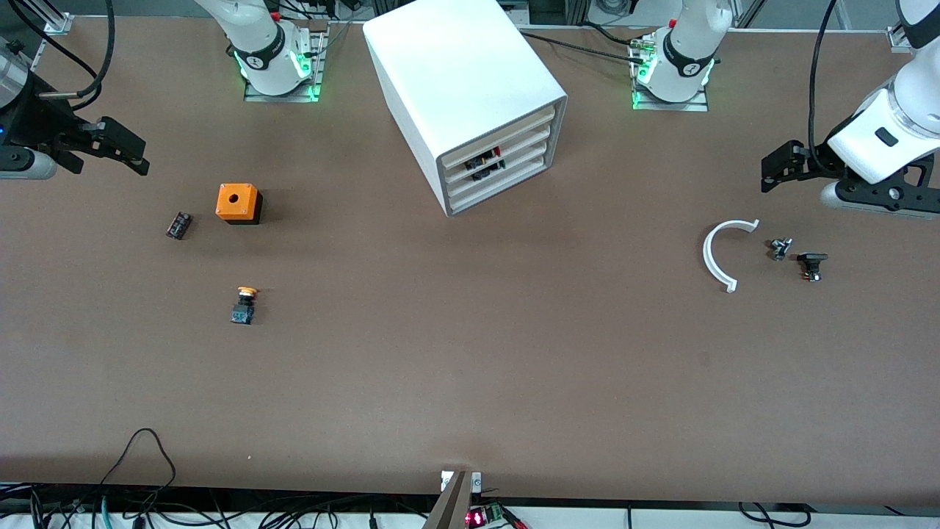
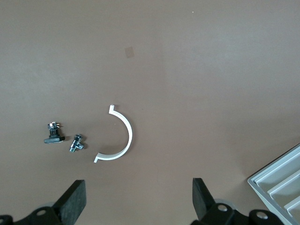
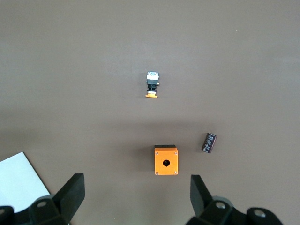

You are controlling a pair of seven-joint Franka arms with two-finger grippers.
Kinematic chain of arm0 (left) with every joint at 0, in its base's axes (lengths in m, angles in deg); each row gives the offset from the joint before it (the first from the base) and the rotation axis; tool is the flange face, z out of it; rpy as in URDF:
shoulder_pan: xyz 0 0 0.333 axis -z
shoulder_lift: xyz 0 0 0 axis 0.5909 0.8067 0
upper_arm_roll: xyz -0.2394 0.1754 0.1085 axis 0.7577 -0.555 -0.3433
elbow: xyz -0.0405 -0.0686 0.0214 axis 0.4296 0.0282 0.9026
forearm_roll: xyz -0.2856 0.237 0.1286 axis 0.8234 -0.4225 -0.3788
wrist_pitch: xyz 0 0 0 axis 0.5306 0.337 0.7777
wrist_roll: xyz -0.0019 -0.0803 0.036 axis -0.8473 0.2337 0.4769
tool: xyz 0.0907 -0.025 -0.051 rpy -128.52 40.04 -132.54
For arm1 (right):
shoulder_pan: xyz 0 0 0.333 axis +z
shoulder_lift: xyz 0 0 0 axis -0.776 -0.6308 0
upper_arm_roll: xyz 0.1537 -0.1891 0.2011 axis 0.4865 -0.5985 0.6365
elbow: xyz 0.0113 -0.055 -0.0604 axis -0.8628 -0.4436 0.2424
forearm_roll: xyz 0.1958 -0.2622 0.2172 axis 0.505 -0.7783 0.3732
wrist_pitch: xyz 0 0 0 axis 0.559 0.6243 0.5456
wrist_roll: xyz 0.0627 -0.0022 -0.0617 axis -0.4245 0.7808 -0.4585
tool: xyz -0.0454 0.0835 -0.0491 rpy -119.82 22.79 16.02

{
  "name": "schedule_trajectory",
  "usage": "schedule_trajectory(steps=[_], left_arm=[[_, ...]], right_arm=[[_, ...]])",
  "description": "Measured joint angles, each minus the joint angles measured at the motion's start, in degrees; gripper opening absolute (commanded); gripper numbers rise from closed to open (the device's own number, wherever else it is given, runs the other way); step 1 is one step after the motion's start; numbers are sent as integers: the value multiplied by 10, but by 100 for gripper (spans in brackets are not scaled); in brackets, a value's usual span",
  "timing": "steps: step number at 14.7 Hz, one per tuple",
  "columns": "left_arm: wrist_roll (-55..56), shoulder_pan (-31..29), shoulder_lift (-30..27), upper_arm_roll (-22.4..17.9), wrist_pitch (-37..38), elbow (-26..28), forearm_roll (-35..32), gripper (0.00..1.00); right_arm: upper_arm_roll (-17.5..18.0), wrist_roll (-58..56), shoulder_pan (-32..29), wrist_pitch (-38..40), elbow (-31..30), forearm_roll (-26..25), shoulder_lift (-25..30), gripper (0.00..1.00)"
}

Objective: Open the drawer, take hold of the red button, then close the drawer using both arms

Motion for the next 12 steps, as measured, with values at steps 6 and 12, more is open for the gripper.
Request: schedule_trajectory(steps=[6, 12], left_arm=[[0, 0, 0, -1, 1, 0, 0, 100], [0, 0, 1, -1, 8, 0, 0, 100]], right_arm=[[0, 0, 0, 0, 4, 0, -4, 100], [0, 1, 0, 0, 17, 0, -11, 100]])
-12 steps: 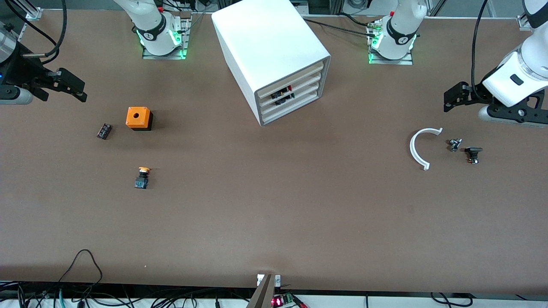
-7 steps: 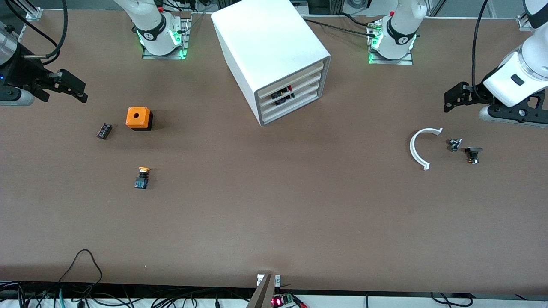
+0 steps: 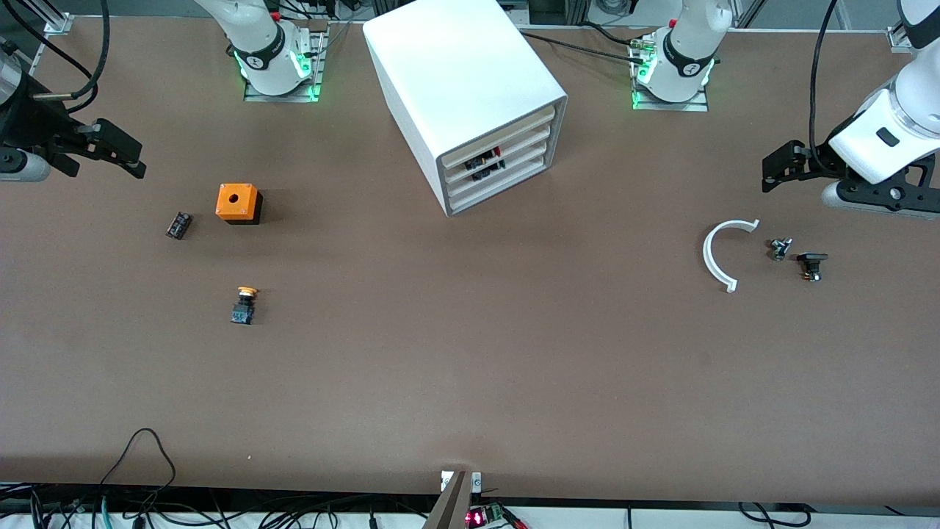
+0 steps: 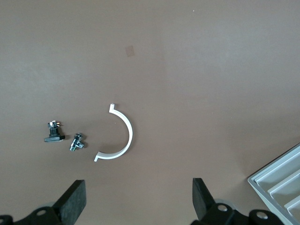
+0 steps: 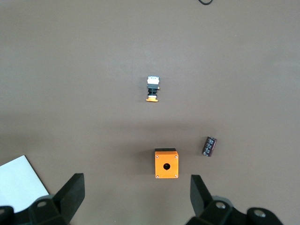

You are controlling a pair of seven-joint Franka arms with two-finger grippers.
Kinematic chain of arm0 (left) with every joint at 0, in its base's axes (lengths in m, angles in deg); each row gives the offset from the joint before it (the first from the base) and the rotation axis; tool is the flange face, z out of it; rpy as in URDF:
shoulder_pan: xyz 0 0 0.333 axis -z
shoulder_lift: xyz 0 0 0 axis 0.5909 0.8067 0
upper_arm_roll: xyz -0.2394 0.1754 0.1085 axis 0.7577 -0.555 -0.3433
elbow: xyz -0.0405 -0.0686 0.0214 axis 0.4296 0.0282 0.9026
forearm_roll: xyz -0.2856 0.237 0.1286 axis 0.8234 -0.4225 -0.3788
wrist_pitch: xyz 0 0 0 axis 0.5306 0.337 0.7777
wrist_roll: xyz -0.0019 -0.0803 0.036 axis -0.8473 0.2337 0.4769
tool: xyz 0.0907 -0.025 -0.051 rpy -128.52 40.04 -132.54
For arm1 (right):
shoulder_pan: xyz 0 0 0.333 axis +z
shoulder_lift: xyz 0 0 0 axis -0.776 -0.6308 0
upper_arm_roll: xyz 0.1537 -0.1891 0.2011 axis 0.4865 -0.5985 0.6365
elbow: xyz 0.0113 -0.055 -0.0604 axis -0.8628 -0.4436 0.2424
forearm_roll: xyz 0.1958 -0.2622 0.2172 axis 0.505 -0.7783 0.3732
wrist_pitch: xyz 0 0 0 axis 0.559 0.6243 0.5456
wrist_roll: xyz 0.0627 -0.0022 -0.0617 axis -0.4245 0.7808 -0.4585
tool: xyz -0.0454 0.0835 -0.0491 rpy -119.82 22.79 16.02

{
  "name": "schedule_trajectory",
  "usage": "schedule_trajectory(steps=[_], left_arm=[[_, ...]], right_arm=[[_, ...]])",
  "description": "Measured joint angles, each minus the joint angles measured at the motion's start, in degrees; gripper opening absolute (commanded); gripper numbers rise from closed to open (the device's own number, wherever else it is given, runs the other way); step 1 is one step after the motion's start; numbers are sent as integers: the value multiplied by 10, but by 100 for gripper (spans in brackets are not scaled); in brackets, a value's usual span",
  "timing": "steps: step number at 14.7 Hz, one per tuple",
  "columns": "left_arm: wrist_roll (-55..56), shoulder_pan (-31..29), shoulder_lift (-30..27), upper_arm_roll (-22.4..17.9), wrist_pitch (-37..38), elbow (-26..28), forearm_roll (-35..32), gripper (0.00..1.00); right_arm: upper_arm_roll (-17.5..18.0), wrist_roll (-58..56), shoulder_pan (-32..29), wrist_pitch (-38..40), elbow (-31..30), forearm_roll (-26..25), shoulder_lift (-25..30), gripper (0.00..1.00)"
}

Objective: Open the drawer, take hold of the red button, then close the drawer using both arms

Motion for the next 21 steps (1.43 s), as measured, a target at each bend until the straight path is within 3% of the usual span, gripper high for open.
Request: schedule_trajectory(steps=[8, 15, 21], left_arm=[[0, 0, 18, 0, 28, 0, 1, 100], [-7, 7, 39, 9, 117, 0, 9, 100], [-92, 6, 73, 9, 141, 16, 134, 100]], right_arm=[[3, 1, 2, 0, -5, -1, -32, 100], [3, 4, 2, -36, -25, -1, -81, 100], [7, 81, 13, -54, -42, 1, -104, 100]])
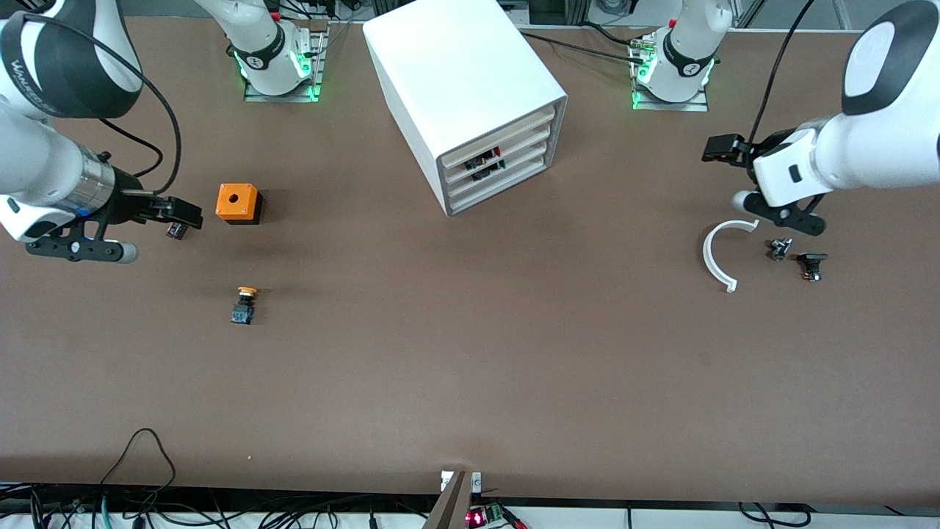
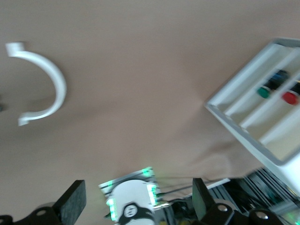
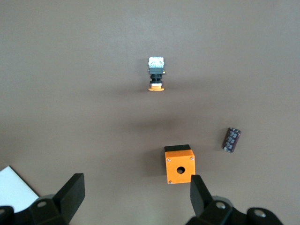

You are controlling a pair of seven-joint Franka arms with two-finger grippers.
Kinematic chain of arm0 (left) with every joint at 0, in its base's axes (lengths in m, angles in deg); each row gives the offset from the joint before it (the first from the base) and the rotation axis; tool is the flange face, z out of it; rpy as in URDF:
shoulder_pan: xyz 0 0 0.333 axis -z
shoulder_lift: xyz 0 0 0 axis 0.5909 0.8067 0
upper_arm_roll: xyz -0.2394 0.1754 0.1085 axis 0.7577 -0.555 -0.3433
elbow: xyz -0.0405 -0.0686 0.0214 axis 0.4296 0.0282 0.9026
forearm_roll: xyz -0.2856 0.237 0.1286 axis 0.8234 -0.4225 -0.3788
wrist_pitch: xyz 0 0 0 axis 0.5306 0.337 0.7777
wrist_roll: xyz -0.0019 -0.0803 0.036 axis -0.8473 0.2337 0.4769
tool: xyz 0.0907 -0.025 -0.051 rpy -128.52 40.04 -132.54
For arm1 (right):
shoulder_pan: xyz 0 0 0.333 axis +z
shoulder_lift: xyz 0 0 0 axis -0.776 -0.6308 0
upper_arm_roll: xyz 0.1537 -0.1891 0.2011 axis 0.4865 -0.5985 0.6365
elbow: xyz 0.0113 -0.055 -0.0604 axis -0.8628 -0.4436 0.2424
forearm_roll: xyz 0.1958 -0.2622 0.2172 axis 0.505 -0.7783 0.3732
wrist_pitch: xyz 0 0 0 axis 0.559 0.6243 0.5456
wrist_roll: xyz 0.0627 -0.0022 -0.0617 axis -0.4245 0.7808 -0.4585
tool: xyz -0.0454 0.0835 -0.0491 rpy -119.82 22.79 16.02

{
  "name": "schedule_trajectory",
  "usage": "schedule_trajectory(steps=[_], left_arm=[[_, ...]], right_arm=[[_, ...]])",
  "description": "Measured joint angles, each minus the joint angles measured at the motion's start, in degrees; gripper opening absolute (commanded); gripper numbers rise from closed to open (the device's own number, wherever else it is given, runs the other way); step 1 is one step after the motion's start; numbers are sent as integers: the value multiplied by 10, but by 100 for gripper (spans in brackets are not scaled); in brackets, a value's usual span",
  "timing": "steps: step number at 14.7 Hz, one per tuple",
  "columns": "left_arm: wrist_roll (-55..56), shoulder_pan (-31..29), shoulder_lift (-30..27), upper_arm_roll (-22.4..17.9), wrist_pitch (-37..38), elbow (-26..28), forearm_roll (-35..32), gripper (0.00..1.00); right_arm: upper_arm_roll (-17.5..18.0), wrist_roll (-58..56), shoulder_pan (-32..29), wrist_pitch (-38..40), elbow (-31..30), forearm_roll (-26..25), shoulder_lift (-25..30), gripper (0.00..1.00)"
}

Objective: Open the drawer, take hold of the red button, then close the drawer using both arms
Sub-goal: 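Reach the left gripper to the drawer handle while the right gripper approaches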

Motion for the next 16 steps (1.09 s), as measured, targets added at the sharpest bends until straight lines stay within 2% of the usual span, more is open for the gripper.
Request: schedule_trajectory(steps=[4, 9, 12, 16], left_arm=[[-66, -4, 20, -1, -52, 52, 120, 100], [-220, -2, 26, 4, -212, 193, 295, 100], [-297, 0, 26, 18, -251, 271, 419, 100], [-367, 1, 26, 51, -284, 339, 509, 99]], right_arm=[[3, 79, 23, -15, -1, 25, -15, 100], [4, 165, 60, -30, -1, 46, -19, 100], [4, 212, 65, -36, 0, 79, -21, 100], [4, 285, 83, -47, 10, 87, -27, 100]])
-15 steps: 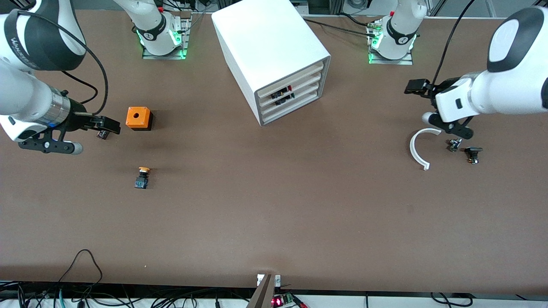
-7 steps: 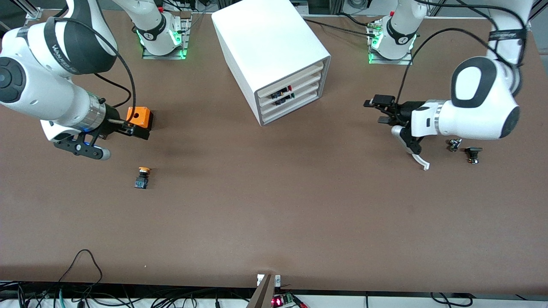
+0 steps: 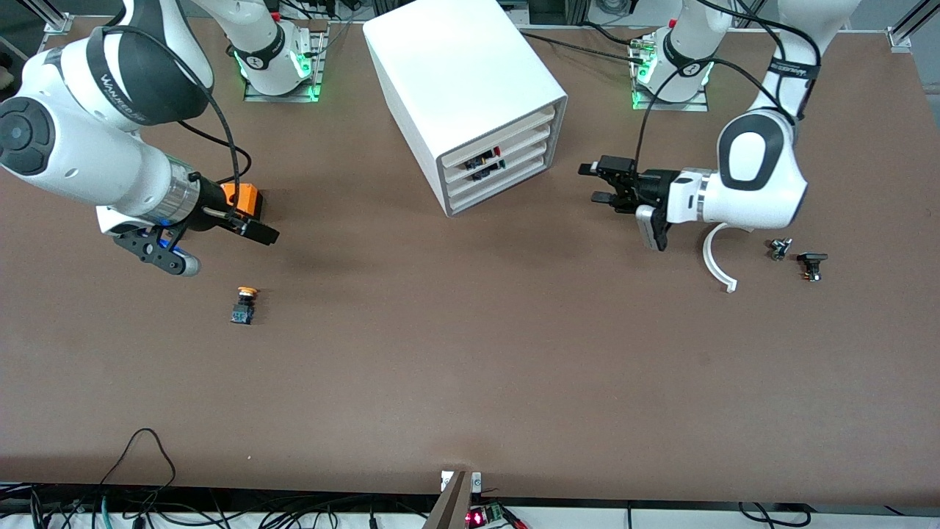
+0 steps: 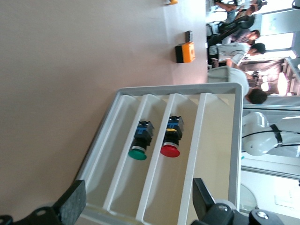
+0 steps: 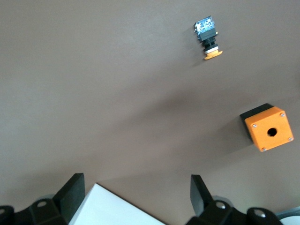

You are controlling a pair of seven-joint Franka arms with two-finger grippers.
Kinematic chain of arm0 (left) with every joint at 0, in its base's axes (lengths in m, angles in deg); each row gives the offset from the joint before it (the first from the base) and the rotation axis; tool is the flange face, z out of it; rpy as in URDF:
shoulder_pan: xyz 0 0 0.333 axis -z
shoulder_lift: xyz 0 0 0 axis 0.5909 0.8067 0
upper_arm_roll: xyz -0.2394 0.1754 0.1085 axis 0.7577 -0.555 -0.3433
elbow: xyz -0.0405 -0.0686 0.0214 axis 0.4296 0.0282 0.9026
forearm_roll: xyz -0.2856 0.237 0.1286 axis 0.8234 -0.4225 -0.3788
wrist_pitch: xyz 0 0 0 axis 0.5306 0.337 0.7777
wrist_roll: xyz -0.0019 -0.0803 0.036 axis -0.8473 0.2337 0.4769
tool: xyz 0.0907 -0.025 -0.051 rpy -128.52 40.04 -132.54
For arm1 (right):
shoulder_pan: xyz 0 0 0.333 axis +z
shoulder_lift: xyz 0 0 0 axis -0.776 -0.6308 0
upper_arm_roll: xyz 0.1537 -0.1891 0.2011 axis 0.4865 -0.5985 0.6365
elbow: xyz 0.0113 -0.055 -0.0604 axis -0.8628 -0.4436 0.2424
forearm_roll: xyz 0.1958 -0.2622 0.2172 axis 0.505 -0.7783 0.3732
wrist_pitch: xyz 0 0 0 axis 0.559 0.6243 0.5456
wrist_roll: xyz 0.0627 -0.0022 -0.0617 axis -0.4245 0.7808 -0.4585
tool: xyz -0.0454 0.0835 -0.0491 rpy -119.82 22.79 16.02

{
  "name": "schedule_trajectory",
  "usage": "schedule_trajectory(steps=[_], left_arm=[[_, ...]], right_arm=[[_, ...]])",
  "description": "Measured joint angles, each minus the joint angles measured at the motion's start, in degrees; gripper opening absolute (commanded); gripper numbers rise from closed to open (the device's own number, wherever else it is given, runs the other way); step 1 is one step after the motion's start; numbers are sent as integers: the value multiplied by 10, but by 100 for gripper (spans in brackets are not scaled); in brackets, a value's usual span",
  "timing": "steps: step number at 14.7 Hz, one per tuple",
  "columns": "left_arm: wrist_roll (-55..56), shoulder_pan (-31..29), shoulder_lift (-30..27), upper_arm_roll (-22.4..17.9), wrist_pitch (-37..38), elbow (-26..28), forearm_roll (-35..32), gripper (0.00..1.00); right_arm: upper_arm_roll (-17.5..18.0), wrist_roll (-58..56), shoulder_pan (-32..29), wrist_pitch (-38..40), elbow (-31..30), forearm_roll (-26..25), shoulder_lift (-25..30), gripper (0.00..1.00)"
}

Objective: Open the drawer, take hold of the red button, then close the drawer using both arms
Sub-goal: 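Reach the left gripper to the drawer handle while the right gripper approaches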

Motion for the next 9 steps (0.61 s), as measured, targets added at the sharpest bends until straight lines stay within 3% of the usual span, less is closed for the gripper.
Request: schedule_trajectory(steps=[3, 7, 9], left_arm=[[-61, 0, 7, 23, -6, 43, 70, 89], [-178, 1, 53, 41, -8, 88, 151, 60], [-213, 1, 84, 55, -8, 98, 181, 56]], right_arm=[[1, 88, 32, -2, 41, 1, -23, 100], [1, 175, 57, -3, 84, 7, -47, 100], [1, 212, 65, -3, 97, 18, -52, 100]])
